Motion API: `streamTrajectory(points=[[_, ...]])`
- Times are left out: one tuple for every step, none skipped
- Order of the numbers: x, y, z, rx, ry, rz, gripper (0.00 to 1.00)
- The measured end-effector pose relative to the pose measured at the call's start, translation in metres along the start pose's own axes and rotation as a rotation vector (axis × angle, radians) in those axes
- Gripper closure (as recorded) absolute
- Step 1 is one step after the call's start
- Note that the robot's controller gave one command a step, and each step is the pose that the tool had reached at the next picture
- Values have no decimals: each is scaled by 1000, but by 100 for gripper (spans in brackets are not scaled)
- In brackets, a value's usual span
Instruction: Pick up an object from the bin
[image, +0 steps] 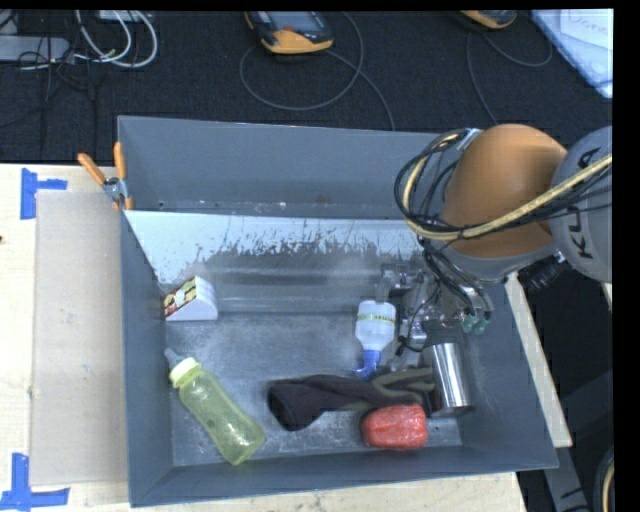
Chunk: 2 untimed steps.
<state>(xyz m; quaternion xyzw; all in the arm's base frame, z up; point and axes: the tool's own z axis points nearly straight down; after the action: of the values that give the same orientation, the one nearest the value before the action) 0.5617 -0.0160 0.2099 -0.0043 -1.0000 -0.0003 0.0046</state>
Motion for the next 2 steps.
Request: streamTrajectory(points=[[-1, 0, -4, 0, -8, 0, 0], [4, -12, 31, 0, -9, -95, 0]])
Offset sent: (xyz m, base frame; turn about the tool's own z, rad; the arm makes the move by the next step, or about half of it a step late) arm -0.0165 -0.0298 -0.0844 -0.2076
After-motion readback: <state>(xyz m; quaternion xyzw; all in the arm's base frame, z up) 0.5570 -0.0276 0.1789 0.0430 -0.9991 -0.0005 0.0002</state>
